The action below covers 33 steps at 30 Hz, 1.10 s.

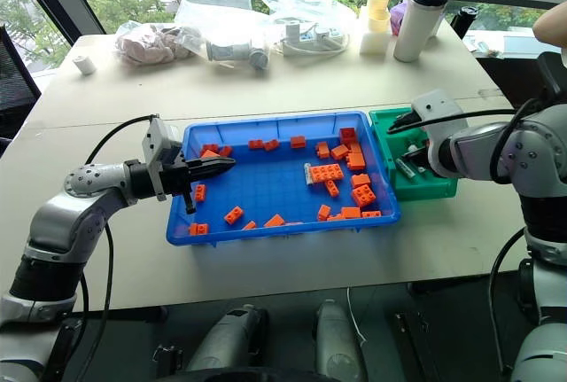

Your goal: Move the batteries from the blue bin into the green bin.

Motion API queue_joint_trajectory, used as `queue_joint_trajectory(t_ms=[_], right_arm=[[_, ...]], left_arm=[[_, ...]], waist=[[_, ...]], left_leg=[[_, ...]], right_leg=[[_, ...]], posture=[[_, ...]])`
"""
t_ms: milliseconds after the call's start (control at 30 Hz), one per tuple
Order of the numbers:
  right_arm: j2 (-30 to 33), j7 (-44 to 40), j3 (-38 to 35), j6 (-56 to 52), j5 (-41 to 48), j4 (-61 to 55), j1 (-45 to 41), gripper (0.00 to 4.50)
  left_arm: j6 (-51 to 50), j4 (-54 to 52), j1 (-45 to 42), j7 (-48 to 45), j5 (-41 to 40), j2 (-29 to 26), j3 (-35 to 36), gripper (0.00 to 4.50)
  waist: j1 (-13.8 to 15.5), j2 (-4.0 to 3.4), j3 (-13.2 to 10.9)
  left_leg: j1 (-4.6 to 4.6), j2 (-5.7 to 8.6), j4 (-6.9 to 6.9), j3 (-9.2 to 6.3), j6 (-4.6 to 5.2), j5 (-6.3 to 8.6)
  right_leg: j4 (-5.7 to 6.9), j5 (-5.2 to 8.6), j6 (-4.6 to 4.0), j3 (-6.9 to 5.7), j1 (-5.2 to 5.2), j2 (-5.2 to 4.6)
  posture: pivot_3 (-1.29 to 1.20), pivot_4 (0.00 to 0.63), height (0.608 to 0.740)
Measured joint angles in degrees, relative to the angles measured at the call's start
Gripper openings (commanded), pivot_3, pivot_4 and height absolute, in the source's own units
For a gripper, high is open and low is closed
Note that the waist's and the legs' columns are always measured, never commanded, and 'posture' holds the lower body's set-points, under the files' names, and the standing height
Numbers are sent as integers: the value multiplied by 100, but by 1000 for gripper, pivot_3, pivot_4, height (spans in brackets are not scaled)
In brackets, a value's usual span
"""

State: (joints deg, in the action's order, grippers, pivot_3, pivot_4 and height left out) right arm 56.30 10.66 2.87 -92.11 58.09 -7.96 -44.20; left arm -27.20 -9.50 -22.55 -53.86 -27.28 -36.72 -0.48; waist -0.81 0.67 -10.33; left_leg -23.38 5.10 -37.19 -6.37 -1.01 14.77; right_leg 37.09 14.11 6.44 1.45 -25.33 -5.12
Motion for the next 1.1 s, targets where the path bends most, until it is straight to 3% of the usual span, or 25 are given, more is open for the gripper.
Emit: queue_joint_trajectory(t_ms=[133,367,533,767,1100], right_arm=[[-11,-115,-11,0,-137,-94,-57,4398],[-449,-794,24,9,-250,-628,-819,4457],[-529,-2619,1322,1017,-456,-1799,-799,4457],[-167,-4904,3329,3486,-2828,-949,-775,4457],[-634,-6465,3887,5632,-5005,815,-798,4457]], left_arm=[[21,21,-11,-46,43,-2,1,0],[21,21,-27,-65,54,-3,7,0],[-1,-25,-46,-16,55,23,7,0],[-75,-176,-39,95,53,58,6,0],[-277,-593,239,392,27,90,27,0]], waist=[[9,0,0],[-30,0,0],[45,1,-1],[1,2,0],[6,2,0]], left_leg=[[0,1,-2,0,0,0],[2,-6,3,-3,0,0],[-1,4,-11,-11,5,3],[1,7,-13,-7,8,5],[1,5,-11,-5,-1,1]], right_leg=[[-1,0,0,-1,1,0],[-1,0,0,0,-2,7],[-6,0,2,-12,8,0],[-8,-5,11,-11,9,-2],[-6,-5,10,-5,2,0]], posture=[[0,150,740],[0,150,740],[0,150,740],[0,150,740],[0,150,740]])
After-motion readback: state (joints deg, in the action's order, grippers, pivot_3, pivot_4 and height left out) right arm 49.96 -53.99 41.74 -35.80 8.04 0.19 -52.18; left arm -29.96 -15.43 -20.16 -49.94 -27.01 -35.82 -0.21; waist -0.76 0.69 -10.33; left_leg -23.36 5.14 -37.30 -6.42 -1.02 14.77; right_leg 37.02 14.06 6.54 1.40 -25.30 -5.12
